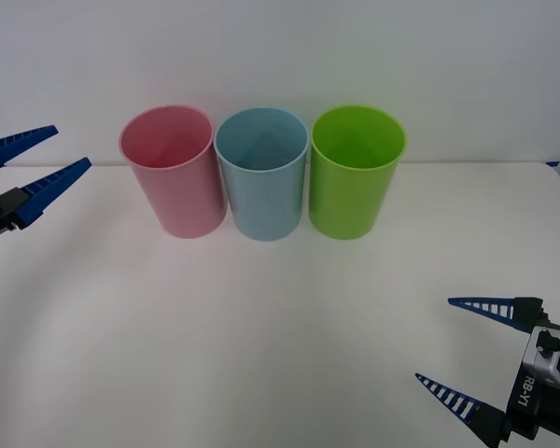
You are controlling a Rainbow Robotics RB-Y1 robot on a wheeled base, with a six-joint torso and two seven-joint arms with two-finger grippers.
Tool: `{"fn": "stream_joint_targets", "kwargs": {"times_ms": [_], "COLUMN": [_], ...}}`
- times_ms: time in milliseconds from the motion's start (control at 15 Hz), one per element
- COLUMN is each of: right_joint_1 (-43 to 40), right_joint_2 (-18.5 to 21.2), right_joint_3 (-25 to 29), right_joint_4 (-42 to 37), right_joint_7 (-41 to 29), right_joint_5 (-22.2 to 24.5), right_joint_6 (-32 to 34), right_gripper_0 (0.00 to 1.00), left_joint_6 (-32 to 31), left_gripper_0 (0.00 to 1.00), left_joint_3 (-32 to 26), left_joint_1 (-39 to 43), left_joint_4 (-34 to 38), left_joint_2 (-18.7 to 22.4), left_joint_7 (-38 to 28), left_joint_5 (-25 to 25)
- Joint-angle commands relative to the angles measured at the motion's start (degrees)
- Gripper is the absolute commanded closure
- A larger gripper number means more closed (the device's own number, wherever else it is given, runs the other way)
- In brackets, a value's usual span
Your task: Put cans in the blue bin and PET bottles in the pink bin and trash in the green bin.
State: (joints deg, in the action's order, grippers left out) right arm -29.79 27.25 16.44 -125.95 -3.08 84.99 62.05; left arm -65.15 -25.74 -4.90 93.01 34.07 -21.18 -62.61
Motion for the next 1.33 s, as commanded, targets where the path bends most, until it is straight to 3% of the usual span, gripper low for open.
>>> {"fn": "stream_joint_targets", "kwargs": {"times_ms": [67,800,1333], "right_joint_1": [0.0,0.0,0.0], "right_joint_2": [0.0,0.0,0.0], "right_joint_3": [0.0,0.0,0.0], "right_joint_4": [0.0,0.0,0.0], "right_joint_7": [0.0,0.0,0.0], "right_joint_5": [0.0,0.0,0.0], "right_joint_6": [0.0,0.0,0.0], "right_gripper_0": [0.00,0.00,0.00], "left_joint_6": [-3.1,-3.7,-3.5], "left_gripper_0": [0.00,0.00,0.00], "left_joint_3": [-1.9,-1.9,-0.7], "left_joint_1": [2.4,14.1,16.5], "left_joint_4": [0.2,7.4,7.5], "left_joint_2": [-2.3,-7.9,-9.3], "left_joint_7": [-0.8,-5.5,-6.7], "left_joint_5": [-5.2,-21.8,-25.4]}}
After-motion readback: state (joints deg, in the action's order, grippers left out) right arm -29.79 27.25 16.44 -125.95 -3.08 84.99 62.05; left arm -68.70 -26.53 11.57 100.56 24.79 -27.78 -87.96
